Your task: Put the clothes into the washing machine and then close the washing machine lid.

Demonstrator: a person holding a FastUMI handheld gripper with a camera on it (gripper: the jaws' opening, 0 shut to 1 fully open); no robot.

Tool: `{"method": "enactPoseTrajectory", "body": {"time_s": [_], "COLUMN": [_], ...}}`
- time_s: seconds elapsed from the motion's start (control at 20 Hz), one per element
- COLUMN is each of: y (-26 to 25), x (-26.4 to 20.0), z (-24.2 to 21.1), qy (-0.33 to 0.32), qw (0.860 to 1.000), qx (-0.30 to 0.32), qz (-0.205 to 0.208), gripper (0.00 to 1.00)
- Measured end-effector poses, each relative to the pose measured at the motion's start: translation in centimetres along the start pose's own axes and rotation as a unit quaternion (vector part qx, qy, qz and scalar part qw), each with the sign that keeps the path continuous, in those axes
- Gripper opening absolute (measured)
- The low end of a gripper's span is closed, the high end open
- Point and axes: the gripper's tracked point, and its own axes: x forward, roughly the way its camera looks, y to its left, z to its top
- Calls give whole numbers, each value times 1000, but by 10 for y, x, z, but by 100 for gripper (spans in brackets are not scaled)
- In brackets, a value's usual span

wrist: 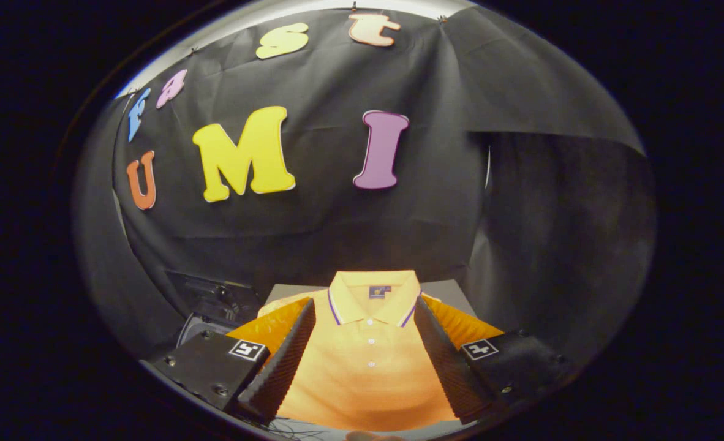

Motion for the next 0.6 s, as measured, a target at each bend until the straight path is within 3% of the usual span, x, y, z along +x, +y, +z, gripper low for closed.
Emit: {"method": "enactPoseTrajectory", "body": {"time_s": [0.35,0.6], "y": [-11,-14], "x": [62,80], "z": [-36,-66], "qy": [70,119], "qw": [998,993], "qx": [-1,1], "qz": [-7,-9], "gripper": [100,100]}}
